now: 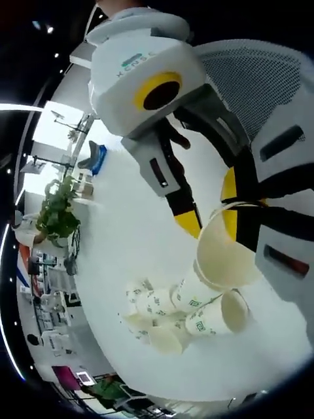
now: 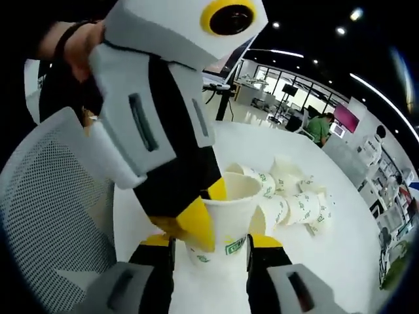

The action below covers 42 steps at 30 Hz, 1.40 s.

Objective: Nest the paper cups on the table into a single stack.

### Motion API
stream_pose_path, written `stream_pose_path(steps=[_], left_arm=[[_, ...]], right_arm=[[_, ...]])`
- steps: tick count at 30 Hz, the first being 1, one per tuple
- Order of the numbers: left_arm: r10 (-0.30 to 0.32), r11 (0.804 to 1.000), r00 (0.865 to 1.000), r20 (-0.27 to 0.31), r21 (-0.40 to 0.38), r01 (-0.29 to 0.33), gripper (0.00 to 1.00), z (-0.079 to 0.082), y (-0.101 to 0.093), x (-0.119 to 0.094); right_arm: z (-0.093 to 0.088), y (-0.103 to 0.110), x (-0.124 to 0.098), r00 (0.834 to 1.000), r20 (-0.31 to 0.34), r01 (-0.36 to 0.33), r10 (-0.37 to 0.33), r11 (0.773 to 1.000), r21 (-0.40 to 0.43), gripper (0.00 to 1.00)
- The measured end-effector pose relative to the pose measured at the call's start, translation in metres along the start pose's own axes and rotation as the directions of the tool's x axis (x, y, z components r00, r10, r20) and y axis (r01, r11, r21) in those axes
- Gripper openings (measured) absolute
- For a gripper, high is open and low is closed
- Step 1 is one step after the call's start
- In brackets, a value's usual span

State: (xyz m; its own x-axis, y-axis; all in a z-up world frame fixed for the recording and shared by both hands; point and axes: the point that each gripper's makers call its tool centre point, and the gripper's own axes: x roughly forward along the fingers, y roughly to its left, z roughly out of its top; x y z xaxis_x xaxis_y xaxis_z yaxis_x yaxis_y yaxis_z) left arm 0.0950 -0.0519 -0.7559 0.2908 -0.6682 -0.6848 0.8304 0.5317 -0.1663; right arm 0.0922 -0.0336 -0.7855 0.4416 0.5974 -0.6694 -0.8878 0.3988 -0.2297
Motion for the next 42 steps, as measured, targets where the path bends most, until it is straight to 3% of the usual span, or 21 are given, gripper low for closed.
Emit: stream_pose_path(steps=[11,19,26,33,42], left_arm=[[0.026,0.994,0.997,-0.079,0.108,-0.017,0.00,-0.008,0.007,0.011],[0.047,0.964,0.985,-0.169,0.264,-0.001,0.00,-0.018,0.008,0.021],[0.055,0.955,0.979,-0.196,0.297,0.005,0.00,-0.022,0.011,0.027],[0.079,0.936,0.968,-0.239,0.352,0.010,0.00,-0.030,0.018,0.033],[0.093,0.931,0.961,-0.262,0.365,0.010,0.01,-0.026,0.018,0.033]], right_arm=[[-0.031,-0.008,-0.018,0.998,-0.030,0.052,-0.049,0.992,0.116,0.49],[-0.045,-0.015,-0.029,0.997,-0.020,0.083,-0.080,0.968,0.238,0.59],[-0.058,-0.015,-0.039,0.995,-0.019,0.101,-0.099,0.946,0.309,0.72],[-0.065,-0.008,-0.054,0.994,-0.019,0.109,-0.109,0.932,0.347,0.74],[-0.071,-0.003,-0.060,0.992,-0.025,0.123,-0.122,0.922,0.368,0.74]])
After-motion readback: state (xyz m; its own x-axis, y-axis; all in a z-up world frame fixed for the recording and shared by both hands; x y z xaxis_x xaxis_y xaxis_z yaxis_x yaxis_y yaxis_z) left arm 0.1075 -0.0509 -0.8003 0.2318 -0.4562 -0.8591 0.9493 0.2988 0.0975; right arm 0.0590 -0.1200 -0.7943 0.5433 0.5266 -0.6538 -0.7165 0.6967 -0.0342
